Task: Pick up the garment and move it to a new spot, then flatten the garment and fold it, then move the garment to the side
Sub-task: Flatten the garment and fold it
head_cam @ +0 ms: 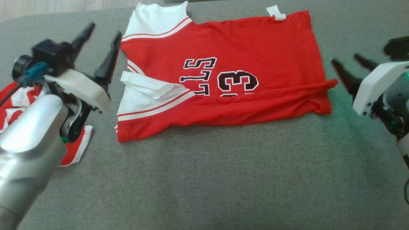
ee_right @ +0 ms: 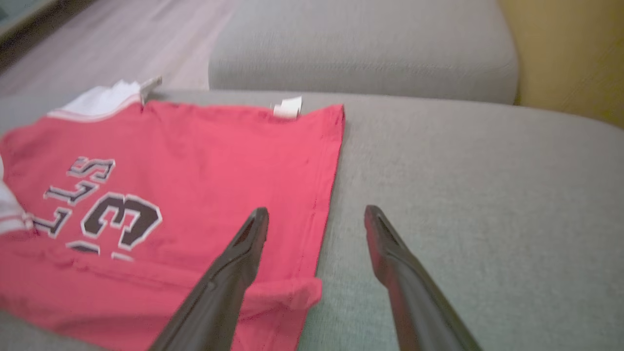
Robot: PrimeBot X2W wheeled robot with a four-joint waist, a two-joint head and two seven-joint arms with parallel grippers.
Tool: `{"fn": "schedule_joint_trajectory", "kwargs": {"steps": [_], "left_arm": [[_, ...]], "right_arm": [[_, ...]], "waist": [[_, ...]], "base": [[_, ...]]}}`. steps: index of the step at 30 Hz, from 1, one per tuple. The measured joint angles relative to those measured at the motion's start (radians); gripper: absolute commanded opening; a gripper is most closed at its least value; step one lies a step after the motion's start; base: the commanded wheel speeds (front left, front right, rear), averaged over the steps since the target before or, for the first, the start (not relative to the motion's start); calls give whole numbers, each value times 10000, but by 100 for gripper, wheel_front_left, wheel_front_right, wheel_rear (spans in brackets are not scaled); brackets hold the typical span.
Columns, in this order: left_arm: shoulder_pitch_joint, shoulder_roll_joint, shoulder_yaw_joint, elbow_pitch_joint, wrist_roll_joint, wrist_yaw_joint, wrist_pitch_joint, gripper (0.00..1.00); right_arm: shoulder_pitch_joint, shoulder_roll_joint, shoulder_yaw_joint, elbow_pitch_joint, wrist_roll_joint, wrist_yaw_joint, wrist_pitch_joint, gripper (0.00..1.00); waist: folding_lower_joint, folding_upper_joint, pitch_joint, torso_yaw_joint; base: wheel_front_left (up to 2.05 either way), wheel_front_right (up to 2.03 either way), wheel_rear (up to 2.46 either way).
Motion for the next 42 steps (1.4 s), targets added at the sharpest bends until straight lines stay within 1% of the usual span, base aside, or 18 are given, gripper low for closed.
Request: {"fn": "schedule_joint_trajectory", "kwargs": {"steps": [2,5,9,11,15,17,19,22,24,26,28,33,36,42], "left_arm": [[32,-184,313,15,-236,174,-545,100],[222,-405,723,-167,-397,453,-1034,100],[1089,-573,1237,-819,-347,1093,-1287,100],[1694,-719,1563,-1210,-299,1394,-1310,100],[3019,-1214,2307,-2146,474,1919,-1313,100],[3794,-1542,2623,-2460,892,2092,-1323,100],[4671,-1981,3039,-2625,1064,2100,-1323,100],[5784,-2405,3358,-2658,1783,2125,-1323,100],[6235,-2698,3467,-2560,2132,2063,-1323,100],[6476,-2966,3515,-2301,2418,1893,-1323,100],[6612,-3229,3745,-2019,2600,1831,-1323,100],[6571,-3471,4057,-1179,2754,1645,-1323,100],[6460,-3526,4098,-460,2754,1756,-1197,100],[5705,-3634,4341,915,2499,1998,-288,100]], "right_arm": [[3,186,-428,15,-59,0,-702,100],[28,548,-1172,-174,-378,0,-1979,100],[283,1158,-2525,-529,-1133,0,-3503,100],[718,1689,-3411,-646,-1273,0,-3983,100],[2055,2525,-4378,-1216,-2491,0,-4638,100],[2729,2970,-4828,-1540,-3126,0,-4767,100],[3348,3440,-5212,-1776,-3670,0,-4821,100],[4170,4092,-5459,-2080,-4429,0,-4823,100],[4611,4412,-5530,-2197,-4763,0,-4823,100],[4909,4591,-5613,-2270,-5003,0,-4823,100],[5051,4671,-5678,-2322,-5097,0,-4823,100],[5074,4746,-5680,-2504,-5143,0,-4801,100],[5074,4794,-5639,-2615,-5179,0,-4665,100],[5070,4817,-5373,-2752,-5200,0,-4500,100]], "waist": [[-1,0,-135,43],[0,0,-376,109],[-1,0,-735,199],[-2,0,-912,244],[-2,0,-1177,360],[-2,0,-1270,427],[-2,0,-1353,477],[-2,0,-1418,492],[-2,0,-1436,504],[-2,0,-1448,500],[-2,0,-1458,473],[-1,0,-1421,356],[-1,0,-1379,274],[0,0,-1170,71]], "base": [[0,0,0],[0,0,0],[0,0,0],[0,0,0],[0,0,0],[0,0,0],[0,0,0],[0,0,0],[0,0,0],[0,0,0],[0,0,0],[0,0,0],[0,0,0],[0,0,0]]}}
